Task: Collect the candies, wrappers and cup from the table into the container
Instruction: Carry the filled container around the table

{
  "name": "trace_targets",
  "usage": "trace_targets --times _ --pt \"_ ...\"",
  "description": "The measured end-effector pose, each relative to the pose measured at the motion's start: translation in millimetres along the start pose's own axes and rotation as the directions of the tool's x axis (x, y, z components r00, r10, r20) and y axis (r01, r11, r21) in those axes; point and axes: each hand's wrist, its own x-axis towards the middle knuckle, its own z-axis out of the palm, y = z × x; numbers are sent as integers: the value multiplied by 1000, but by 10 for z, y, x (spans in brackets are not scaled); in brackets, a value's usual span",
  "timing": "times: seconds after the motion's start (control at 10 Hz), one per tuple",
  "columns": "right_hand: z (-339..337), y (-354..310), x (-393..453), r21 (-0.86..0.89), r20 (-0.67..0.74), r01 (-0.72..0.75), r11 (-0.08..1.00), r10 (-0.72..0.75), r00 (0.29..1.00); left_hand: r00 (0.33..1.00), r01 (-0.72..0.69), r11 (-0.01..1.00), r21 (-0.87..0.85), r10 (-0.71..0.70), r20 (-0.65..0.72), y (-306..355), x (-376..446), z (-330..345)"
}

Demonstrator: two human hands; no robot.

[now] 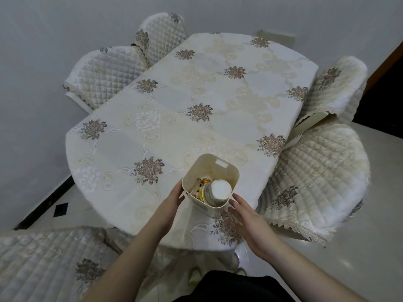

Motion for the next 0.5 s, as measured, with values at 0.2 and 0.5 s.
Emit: trace_targets --times 0.2,0.5 --pt "-87 -3 -48 -152 -54 -30 988 22 998 998 -29 984 176 39 -53 16 -33 -66" --pt "-222 22 -221 -765 -79 71 640 -203 976 976 -82 426 901 219 -15 -108 -192 -250"
